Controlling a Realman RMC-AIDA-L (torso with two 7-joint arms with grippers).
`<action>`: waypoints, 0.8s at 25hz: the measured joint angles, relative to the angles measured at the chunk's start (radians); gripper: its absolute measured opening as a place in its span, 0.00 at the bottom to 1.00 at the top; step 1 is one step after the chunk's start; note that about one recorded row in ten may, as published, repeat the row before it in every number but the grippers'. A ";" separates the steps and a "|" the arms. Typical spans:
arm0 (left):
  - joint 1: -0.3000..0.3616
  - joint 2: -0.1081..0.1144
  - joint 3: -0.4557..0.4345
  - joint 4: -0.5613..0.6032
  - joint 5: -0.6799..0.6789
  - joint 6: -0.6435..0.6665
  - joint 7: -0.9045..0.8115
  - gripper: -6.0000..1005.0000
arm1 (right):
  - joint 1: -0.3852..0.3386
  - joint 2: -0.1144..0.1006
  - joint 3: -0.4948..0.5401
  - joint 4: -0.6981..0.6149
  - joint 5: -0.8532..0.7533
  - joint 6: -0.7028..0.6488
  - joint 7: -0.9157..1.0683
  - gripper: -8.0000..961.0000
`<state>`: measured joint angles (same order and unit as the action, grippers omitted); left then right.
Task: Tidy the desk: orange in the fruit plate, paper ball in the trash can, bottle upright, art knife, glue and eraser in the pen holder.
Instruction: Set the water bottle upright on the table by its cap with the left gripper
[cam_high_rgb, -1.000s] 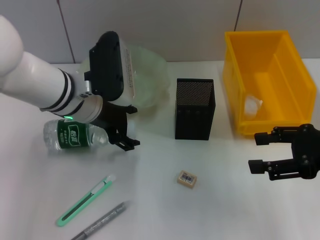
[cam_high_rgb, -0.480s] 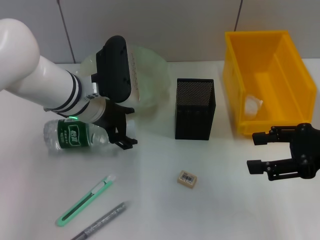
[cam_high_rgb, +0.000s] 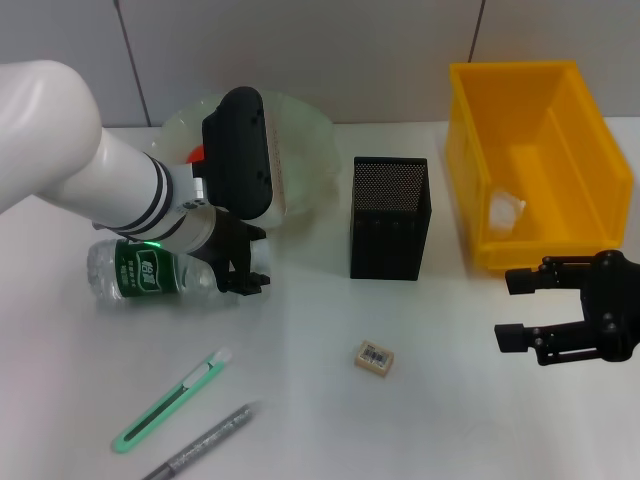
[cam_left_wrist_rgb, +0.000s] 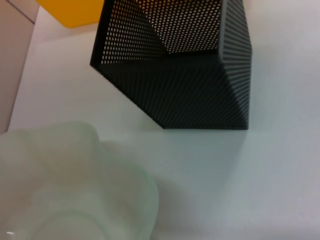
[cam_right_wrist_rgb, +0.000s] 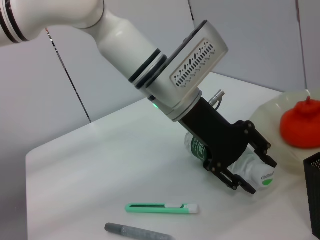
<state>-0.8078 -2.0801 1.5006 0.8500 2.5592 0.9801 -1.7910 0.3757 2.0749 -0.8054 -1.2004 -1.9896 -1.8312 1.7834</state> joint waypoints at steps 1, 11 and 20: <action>-0.002 0.000 0.001 -0.008 0.000 -0.009 -0.002 0.58 | -0.001 0.001 0.000 0.001 0.000 0.000 0.000 0.84; -0.004 0.000 0.006 -0.022 0.009 -0.039 -0.019 0.58 | -0.003 0.002 0.000 0.003 -0.010 0.000 0.006 0.84; 0.014 0.001 0.006 -0.019 0.010 -0.061 -0.025 0.44 | -0.004 0.002 0.000 0.002 -0.011 -0.002 0.022 0.84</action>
<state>-0.7934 -2.0793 1.5064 0.8314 2.5690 0.9191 -1.8160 0.3714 2.0770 -0.8053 -1.1980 -2.0004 -1.8327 1.8052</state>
